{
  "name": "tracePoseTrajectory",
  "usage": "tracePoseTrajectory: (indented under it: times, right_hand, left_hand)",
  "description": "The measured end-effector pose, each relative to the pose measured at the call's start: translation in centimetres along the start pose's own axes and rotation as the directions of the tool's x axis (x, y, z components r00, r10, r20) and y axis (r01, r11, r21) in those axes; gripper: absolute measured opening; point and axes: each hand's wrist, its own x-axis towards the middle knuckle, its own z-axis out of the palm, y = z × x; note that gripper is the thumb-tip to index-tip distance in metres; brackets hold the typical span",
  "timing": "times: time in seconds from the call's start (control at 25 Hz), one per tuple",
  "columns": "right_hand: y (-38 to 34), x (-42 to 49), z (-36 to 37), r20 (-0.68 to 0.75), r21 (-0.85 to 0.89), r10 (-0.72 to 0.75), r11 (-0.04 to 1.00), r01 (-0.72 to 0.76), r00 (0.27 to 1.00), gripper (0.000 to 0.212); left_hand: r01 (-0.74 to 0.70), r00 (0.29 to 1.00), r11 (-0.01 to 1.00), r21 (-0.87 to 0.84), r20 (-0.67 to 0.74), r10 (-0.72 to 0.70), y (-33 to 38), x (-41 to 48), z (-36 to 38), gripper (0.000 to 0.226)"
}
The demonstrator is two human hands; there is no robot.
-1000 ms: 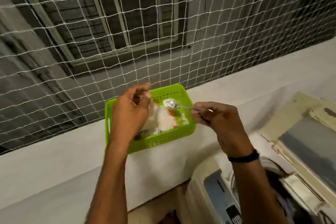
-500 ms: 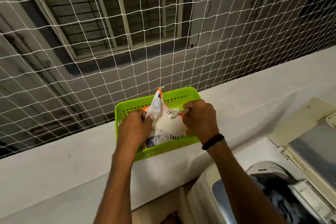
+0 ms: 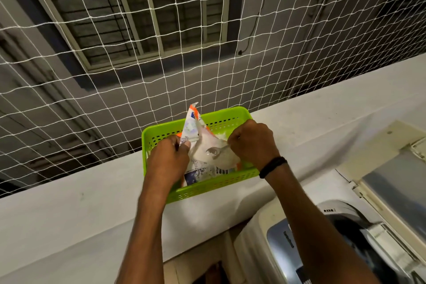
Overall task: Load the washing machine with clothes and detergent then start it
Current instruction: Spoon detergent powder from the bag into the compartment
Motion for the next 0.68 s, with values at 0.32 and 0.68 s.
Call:
tracePoseTrajectory:
  times: [0.32, 0.68]
  right_hand:
    - [-0.2, 0.5, 0.5, 0.432, 0.269, 0.071, 0.941, -0.204, 0.899, 0.033]
    - [0.2, 0.0, -0.6, 0.365, 0.540, 0.100, 0.787, -0.298, 0.926, 0.023]
  left_hand:
    - [-0.002, 1.000, 1.000, -0.014, -0.017, 0.001, 0.3, -0.1, 0.2, 0.019]
    - [-0.015, 1.000, 0.999, -0.043, -0.011, 0.015, 0.0, 0.0, 0.2, 0.017]
